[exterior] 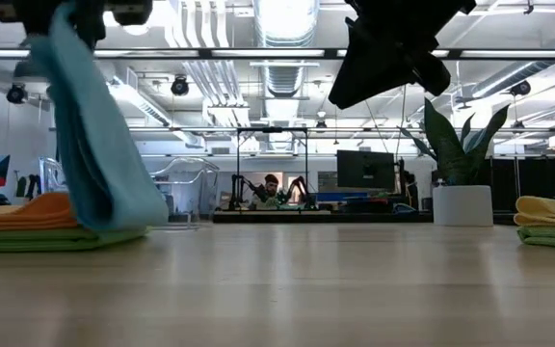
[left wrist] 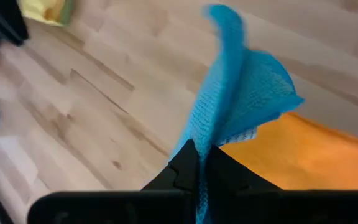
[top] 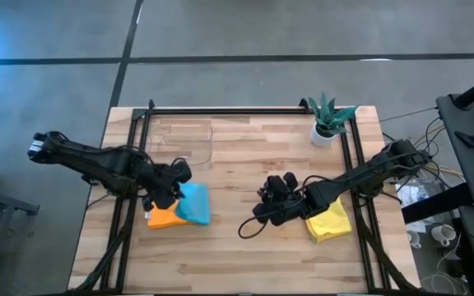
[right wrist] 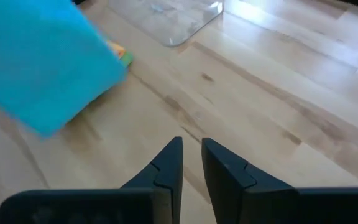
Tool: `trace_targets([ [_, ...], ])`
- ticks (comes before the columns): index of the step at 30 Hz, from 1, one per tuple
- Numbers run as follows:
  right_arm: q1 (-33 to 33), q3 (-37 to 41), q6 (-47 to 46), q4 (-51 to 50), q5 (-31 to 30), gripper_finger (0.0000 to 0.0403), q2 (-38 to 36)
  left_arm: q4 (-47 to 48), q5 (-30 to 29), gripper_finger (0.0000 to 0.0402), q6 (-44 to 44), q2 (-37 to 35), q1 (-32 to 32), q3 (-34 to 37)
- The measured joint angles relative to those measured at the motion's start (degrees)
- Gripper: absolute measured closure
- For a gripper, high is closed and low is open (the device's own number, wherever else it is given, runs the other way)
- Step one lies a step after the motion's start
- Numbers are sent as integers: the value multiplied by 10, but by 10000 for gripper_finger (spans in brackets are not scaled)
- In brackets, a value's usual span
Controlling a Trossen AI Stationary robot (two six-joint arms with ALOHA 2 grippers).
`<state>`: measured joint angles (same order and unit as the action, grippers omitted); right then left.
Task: Fold microfiber towels
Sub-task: Stack the blue microfiber cloth on top of the orange microfiber cloth
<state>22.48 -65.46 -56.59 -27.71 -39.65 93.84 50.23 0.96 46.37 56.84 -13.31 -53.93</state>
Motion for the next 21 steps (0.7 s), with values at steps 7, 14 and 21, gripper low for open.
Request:
trace_targets([
  [7, 0, 3, -5, 1, -11, 346, 0, 25, -9, 401, -10, -10, 7, -4],
  [14, 0, 14, -15, 3, -11, 346, 0, 59, -57, 401, -6, -14, 21, 9],
  [21, 0, 28, -15, 25, -10, 346, 0, 51, -71, 401, 50, 2, 21, 10],
])
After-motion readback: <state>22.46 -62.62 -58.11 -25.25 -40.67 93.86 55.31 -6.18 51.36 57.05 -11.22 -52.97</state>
